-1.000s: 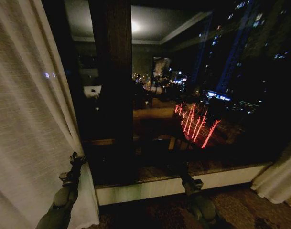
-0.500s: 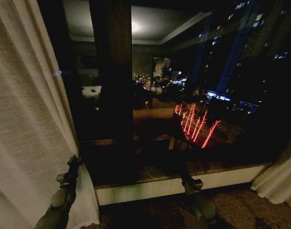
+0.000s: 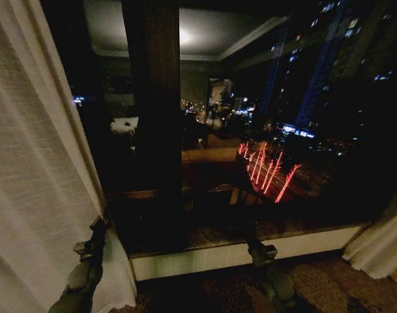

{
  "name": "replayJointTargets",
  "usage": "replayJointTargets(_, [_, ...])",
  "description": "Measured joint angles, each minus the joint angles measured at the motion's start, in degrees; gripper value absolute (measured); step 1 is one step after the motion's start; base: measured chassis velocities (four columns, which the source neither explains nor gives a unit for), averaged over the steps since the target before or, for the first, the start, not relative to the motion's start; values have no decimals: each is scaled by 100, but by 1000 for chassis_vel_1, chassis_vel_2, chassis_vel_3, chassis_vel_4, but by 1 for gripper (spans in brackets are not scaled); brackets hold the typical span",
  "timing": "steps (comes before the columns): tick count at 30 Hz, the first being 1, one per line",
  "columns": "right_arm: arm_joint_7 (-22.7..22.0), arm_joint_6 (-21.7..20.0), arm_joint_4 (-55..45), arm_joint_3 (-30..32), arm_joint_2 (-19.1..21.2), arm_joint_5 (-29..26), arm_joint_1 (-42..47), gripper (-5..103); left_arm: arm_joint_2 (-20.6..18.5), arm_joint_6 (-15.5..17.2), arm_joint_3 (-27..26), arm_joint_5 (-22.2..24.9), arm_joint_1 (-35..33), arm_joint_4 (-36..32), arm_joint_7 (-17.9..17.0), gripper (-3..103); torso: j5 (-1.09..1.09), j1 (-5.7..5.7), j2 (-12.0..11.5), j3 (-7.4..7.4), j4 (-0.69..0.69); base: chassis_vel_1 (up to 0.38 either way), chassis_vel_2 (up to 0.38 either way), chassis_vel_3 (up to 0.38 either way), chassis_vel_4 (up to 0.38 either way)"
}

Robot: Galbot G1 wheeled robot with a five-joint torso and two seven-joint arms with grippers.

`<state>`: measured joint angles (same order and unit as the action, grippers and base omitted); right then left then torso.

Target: Open the curtains by pulling them apart, changing their state from closed to fully open.

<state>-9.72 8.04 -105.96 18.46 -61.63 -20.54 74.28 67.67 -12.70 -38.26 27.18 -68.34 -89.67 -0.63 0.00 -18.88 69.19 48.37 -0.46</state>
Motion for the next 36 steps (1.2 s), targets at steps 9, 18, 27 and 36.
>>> replayJointTargets(9, [0,0,0,0,0,0,0,100,26,81,23,-31,-106,-163,-1,0,0,0,0,0,0,0,0,0,0])
replayJointTargets(18, [0,0,0,0,0,0,1,100,48,36,-2,-155,-159,-167,3,0,0,0,0,0,-1,83,71,-71,-66])
replayJointTargets(27, [0,0,0,0,0,0,0,100,64,-39,-35,-191,-215,-169,4,0,0,0,-1,0,0,230,237,-241,-236])
replayJointTargets(36, [0,0,0,0,0,0,0,100,112,-78,-61,-255,-291,-196,-19,0,0,0,-1,0,0,326,333,-322,-329])
